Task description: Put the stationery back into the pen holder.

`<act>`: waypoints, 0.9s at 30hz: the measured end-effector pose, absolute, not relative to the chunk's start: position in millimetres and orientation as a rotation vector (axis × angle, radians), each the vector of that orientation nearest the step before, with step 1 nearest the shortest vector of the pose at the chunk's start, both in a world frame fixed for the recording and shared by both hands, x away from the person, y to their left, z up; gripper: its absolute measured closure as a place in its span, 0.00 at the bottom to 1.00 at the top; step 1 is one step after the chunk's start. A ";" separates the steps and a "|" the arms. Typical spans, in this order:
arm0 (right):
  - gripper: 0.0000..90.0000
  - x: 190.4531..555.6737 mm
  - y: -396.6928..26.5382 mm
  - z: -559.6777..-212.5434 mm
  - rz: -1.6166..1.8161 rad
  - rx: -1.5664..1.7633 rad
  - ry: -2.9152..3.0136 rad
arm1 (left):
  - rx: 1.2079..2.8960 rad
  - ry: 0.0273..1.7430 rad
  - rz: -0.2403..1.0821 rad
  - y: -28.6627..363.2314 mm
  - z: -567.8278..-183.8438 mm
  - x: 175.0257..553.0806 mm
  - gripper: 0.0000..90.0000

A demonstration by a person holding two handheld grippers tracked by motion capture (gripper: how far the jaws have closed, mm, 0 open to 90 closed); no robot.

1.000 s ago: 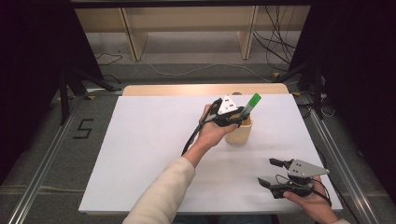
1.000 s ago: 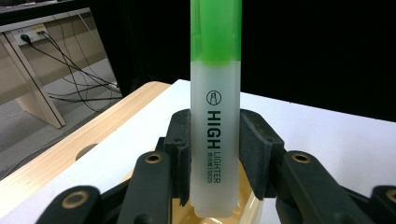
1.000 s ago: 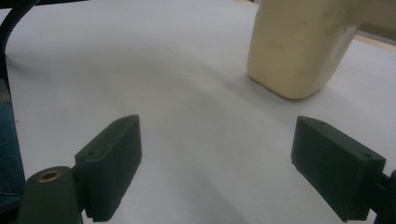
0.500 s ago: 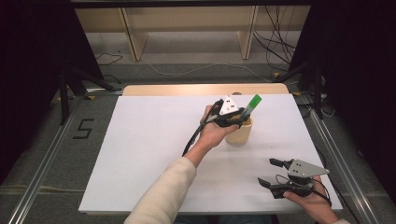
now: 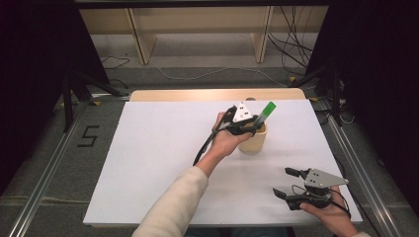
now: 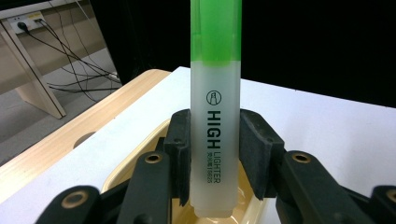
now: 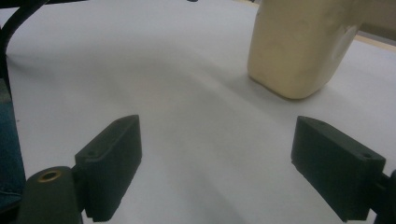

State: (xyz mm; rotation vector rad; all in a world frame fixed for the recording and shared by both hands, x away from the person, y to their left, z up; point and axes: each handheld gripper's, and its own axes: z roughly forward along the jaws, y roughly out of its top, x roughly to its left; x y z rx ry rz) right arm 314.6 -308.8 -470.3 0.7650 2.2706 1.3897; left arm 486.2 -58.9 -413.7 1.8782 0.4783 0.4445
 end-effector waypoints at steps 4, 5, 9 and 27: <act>0.19 314.4 -308.8 -470.2 1.389 0.765 2.271 | 1.890 0.479 0.433 -57.9 -415.2 486.4 0.73; 0.19 314.6 -308.8 -470.3 1.389 0.761 2.270 | 1.894 0.471 0.443 -57.4 -415.0 486.2 0.72; 0.19 314.4 -308.7 -470.2 1.388 0.765 2.272 | 1.891 0.476 0.472 -55.7 -411.8 483.7 0.60; 0.19 314.6 -307.6 -470.3 1.397 0.760 2.264 | 1.878 0.496 0.473 -31.3 -385.8 462.1 0.34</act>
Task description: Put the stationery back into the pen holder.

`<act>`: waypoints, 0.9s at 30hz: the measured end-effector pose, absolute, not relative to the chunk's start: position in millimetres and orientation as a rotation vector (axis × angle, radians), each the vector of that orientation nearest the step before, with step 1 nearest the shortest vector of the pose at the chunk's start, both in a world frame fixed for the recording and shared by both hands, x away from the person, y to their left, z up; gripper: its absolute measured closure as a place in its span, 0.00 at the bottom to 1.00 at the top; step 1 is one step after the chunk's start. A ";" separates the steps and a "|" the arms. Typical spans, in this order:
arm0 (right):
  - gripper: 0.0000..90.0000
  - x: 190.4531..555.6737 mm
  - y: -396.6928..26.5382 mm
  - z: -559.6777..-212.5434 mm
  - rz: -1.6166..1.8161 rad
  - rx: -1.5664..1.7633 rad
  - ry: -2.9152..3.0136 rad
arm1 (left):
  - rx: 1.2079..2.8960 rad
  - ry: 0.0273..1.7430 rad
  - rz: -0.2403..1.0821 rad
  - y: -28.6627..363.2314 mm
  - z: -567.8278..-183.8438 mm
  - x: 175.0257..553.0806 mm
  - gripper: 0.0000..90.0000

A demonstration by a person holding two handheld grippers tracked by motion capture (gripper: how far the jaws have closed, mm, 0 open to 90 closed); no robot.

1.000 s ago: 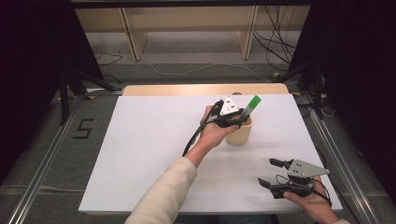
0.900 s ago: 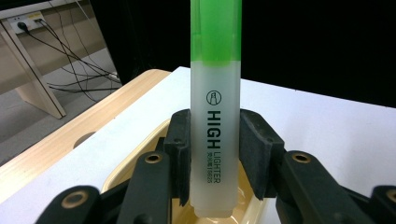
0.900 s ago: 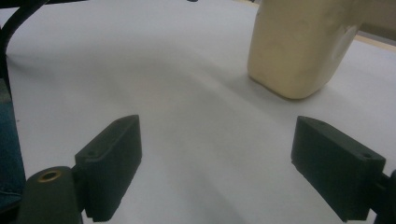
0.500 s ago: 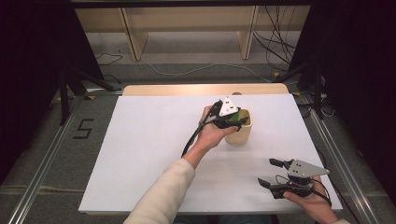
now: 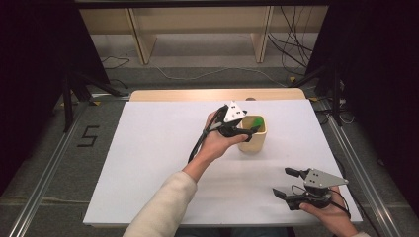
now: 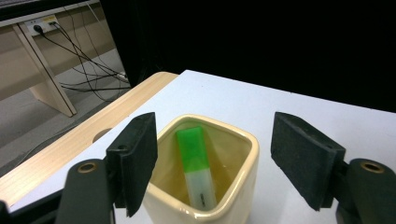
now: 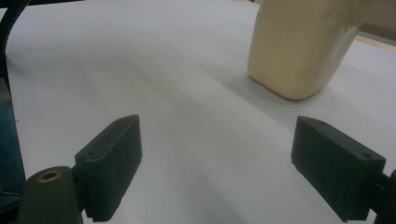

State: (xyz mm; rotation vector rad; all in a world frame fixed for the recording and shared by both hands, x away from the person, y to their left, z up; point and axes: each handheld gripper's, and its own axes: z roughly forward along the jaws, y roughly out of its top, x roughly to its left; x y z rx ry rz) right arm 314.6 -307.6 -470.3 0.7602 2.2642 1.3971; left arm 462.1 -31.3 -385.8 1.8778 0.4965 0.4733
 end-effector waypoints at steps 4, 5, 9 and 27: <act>0.19 314.2 -307.0 -470.3 1.399 0.770 2.266 | 1.889 0.498 0.478 -24.3 -383.1 457.7 0.33; 0.19 314.3 -307.3 -470.3 1.397 0.767 2.268 | 1.896 0.497 0.474 -22.5 -383.1 457.1 0.33; 0.19 314.1 -307.0 -470.2 1.397 0.779 2.268 | 1.906 0.508 0.479 -16.4 -383.2 454.9 0.32; 0.19 314.6 -306.9 -470.5 1.393 0.780 2.265 | 1.965 0.534 0.470 12.8 -390.4 432.6 0.28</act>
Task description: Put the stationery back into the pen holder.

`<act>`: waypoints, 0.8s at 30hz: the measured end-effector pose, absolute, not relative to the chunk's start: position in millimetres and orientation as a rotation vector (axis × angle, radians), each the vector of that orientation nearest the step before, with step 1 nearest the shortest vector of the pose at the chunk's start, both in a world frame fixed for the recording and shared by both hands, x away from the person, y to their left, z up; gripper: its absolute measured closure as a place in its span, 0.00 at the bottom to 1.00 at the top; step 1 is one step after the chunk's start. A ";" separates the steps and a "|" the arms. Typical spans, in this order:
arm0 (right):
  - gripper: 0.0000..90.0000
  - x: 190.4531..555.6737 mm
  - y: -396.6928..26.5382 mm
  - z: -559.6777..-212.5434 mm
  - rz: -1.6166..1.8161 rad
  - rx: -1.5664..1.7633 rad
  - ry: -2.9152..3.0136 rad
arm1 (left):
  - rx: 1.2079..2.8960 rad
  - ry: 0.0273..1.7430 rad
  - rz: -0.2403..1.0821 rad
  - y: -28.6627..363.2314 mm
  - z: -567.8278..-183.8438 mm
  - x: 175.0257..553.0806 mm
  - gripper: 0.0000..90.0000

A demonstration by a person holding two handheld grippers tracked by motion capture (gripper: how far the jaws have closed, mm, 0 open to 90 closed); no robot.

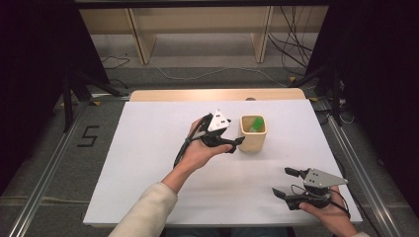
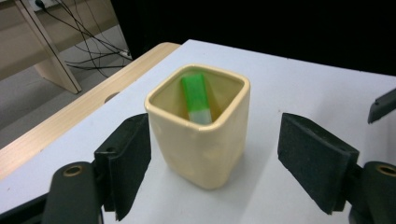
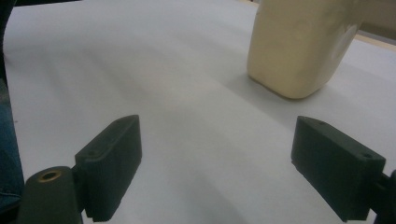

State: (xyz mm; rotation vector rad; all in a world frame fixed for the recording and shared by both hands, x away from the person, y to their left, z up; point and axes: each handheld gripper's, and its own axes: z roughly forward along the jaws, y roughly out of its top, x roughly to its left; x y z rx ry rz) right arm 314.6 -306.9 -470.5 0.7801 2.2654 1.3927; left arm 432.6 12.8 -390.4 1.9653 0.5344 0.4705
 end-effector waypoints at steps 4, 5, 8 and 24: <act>0.19 314.9 -307.7 -470.4 1.382 0.770 2.272 | 1.976 0.537 0.473 23.9 -392.6 425.5 0.28; 0.19 314.9 -307.7 -470.4 1.382 0.770 2.271 | 1.980 0.538 0.472 27.0 -393.4 423.7 0.28; 0.19 315.0 -307.5 -470.7 1.387 0.764 2.270 | 1.981 0.548 0.475 37.4 -396.7 417.8 0.28; 0.19 314.8 -307.4 -470.8 1.383 0.765 2.271 | 1.976 0.630 0.484 91.4 -423.1 381.4 0.28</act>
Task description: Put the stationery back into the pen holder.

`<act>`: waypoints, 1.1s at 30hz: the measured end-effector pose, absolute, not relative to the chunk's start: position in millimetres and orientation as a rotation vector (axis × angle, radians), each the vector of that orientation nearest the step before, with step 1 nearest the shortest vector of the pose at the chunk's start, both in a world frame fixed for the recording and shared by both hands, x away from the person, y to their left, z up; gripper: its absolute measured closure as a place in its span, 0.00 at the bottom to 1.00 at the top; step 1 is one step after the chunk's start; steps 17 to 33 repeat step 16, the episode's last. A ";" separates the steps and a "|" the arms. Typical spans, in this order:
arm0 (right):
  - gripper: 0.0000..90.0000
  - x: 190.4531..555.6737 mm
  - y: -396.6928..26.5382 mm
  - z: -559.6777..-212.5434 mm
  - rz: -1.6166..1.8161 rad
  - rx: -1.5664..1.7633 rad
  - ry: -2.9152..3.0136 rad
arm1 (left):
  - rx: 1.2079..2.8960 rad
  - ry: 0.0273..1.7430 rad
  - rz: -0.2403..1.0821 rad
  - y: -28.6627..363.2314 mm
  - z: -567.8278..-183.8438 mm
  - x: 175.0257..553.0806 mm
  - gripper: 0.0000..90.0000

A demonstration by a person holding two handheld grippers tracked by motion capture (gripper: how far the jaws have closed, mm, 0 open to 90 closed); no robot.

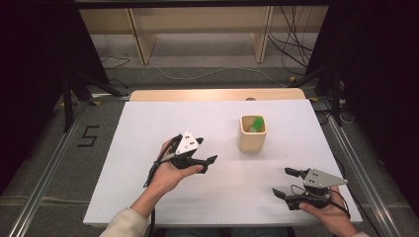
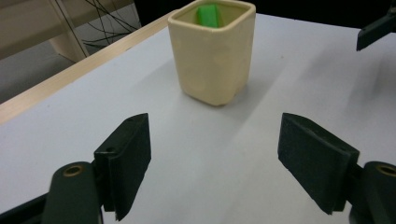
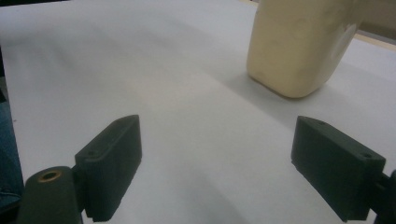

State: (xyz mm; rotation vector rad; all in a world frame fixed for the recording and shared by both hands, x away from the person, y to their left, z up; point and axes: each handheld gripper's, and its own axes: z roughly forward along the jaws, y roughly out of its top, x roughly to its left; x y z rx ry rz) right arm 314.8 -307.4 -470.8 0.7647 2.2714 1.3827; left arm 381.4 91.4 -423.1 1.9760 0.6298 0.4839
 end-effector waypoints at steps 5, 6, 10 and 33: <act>0.19 314.7 -306.6 -470.9 1.381 0.763 2.273 | 1.958 0.674 0.481 115.4 -435.4 363.0 0.28; 0.19 314.5 -306.5 -470.7 1.381 0.765 2.273 | 1.958 0.681 0.478 119.5 -438.0 359.0 0.28; 0.19 313.9 -306.5 -470.4 1.378 0.767 2.273 | 1.958 0.702 0.485 134.1 -448.8 344.3 0.28; 0.19 314.5 -307.0 -470.5 1.378 0.756 2.277 | 1.960 0.702 0.496 141.6 -456.0 332.8 0.27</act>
